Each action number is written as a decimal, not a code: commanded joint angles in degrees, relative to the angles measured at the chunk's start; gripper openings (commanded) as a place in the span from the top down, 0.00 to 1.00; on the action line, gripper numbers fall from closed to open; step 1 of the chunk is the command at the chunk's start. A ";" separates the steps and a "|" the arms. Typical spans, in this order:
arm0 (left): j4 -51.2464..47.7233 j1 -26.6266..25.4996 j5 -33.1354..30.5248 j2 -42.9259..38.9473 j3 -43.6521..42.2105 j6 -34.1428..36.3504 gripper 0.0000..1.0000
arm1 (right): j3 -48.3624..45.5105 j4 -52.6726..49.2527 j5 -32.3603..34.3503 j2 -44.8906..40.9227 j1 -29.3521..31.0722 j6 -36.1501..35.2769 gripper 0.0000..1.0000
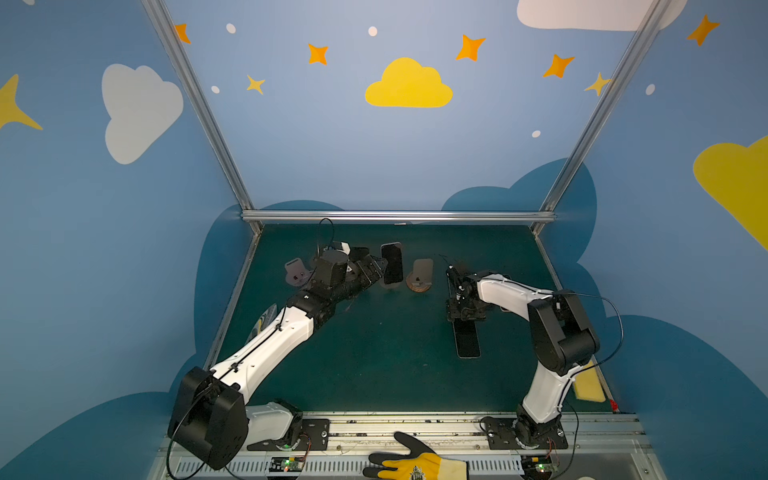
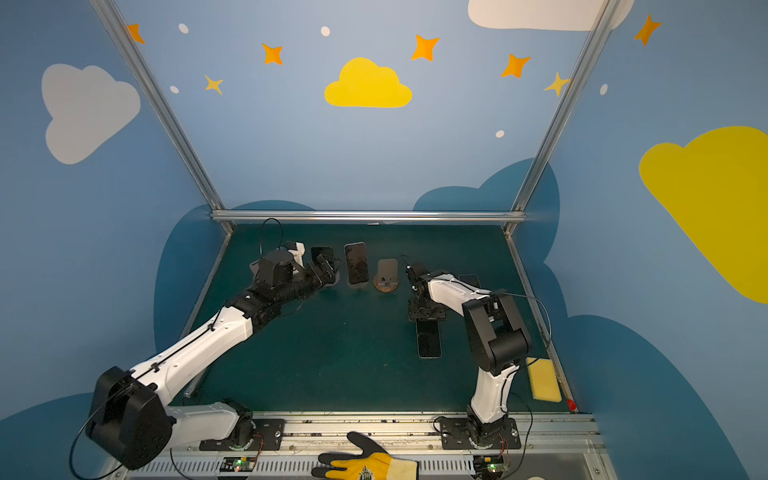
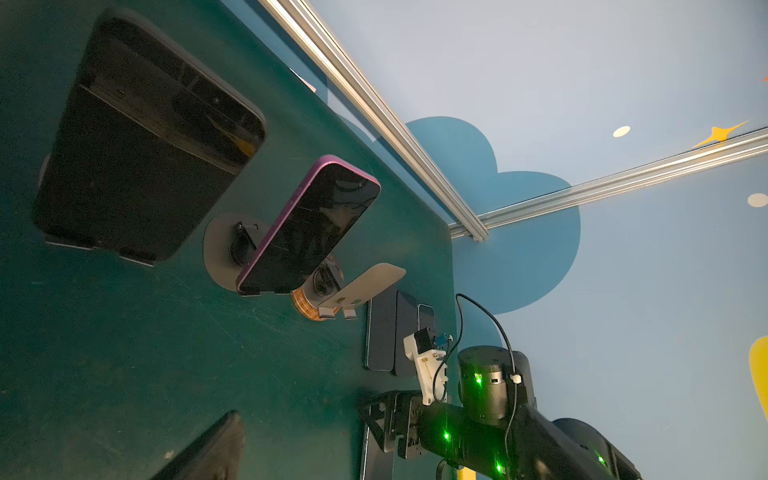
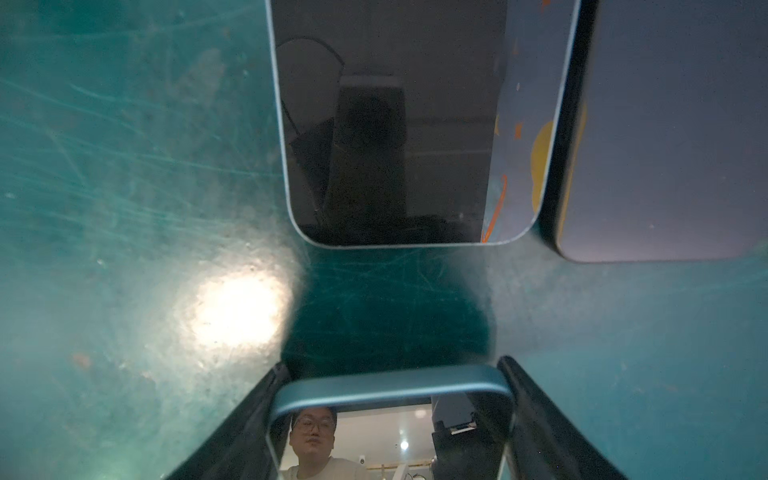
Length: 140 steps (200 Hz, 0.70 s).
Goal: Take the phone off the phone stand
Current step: 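Lower the light blue phone flat onto the table with the right gripper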
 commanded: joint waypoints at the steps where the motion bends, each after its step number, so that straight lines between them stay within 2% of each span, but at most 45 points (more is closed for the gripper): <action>1: -0.39 -0.15 -0.16 -0.70 1.42 1.26 0.00 | 0.68 -1.41 1.81 2.58 -0.40 0.57 0.28; 140: -0.02 -0.20 0.89 -0.12 1.51 0.86 0.00 | -0.43 -2.64 0.18 1.42 -1.72 1.87 0.20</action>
